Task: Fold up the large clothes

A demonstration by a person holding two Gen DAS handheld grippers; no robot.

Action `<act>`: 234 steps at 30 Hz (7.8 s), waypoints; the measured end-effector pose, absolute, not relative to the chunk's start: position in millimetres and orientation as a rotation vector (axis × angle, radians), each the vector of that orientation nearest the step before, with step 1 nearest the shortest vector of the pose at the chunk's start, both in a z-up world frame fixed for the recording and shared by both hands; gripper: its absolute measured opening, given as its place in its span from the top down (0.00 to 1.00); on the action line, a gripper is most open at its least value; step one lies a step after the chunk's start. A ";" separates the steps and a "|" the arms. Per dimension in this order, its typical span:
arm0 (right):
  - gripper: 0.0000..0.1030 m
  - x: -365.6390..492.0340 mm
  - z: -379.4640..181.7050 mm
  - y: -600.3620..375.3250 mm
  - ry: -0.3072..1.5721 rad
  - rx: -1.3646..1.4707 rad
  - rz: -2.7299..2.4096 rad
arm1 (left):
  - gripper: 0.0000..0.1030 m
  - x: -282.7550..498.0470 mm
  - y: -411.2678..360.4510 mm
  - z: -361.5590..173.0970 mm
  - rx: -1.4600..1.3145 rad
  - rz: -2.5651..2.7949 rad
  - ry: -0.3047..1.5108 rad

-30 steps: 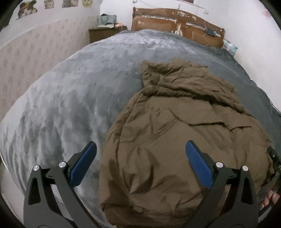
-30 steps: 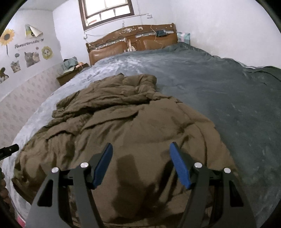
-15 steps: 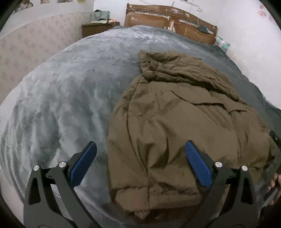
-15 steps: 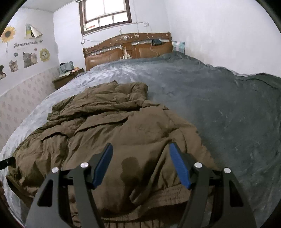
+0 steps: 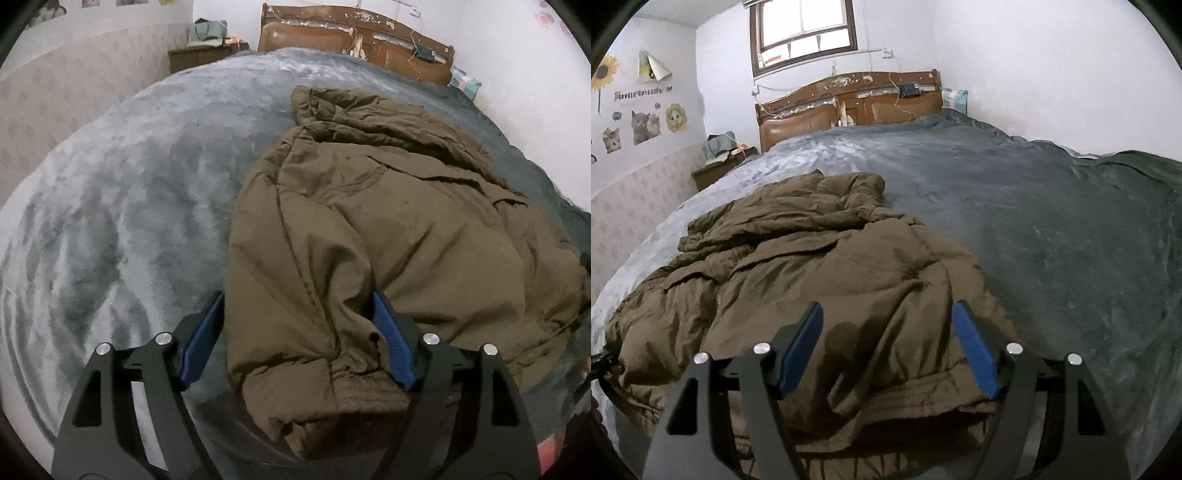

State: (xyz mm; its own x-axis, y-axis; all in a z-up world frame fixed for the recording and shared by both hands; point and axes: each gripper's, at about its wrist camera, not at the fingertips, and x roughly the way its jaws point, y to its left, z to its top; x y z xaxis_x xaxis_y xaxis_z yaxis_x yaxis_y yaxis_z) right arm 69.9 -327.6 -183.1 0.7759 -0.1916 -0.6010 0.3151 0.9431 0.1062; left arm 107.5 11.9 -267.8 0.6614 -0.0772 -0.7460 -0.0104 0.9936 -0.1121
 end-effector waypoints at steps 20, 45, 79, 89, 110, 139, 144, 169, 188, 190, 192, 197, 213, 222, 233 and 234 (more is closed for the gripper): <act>0.26 45.1 -198.5 -368.4 0.701 0.217 -0.334 | 0.10 105.7 15.8 -279.5 -0.133 -0.064 0.897; 0.50 46.2 -229.3 -359.2 0.813 0.228 -0.258 | 0.39 107.5 -9.9 -280.6 -0.077 -0.081 0.910; 0.82 86.8 -166.3 -352.1 0.670 0.184 -0.116 | 0.72 141.3 -28.2 -184.0 -0.019 -0.250 0.731; 0.82 127.8 -129.7 -363.8 0.596 0.207 -0.102 | 0.72 185.6 -26.3 -149.3 -0.068 -0.281 0.710; 0.82 309.7 -57.1 -393.4 0.495 0.238 -0.043 | 0.68 335.4 -18.5 -76.1 -0.133 -0.276 0.684; 0.81 521.2 -163.4 -439.4 0.834 0.276 -0.031 | 0.64 559.9 -16.7 -193.5 -0.193 -0.203 0.996; 0.81 536.7 -189.0 -440.8 0.910 0.313 -0.037 | 0.63 571.1 -21.2 -210.1 -0.171 -0.193 1.050; 0.27 527.9 -114.5 -471.5 0.821 0.477 -0.032 | 0.03 589.6 26.2 -145.8 -0.379 -0.182 1.167; 0.48 532.3 -220.0 -454.7 1.121 0.354 0.068 | 0.23 571.0 -20.4 -230.1 -0.099 -0.251 1.184; 0.62 531.3 -222.6 -449.9 1.125 0.320 0.059 | 0.44 569.4 -25.1 -230.5 -0.089 -0.243 1.176; 0.78 529.4 -221.3 -445.9 1.108 0.287 0.047 | 0.62 567.3 -28.0 -230.4 -0.081 -0.234 1.161; 0.88 518.6 -191.6 -444.0 0.963 0.185 -0.045 | 0.85 556.8 -24.4 -202.2 -0.066 -0.197 1.069; 0.67 535.8 -193.5 -443.0 1.003 0.090 -0.143 | 0.49 565.5 -35.5 -210.8 0.003 -0.045 1.064; 0.40 490.6 -124.7 -419.2 0.808 0.132 -0.140 | 0.35 529.2 -48.2 -146.9 -0.015 -0.027 0.929; 0.55 493.2 -155.9 -309.3 0.837 0.200 -0.047 | 0.51 500.4 -172.4 -172.5 -0.038 -0.164 1.009; 0.57 497.0 -159.7 -305.9 0.852 0.219 -0.044 | 0.57 506.1 -179.0 -181.3 -0.030 -0.164 1.027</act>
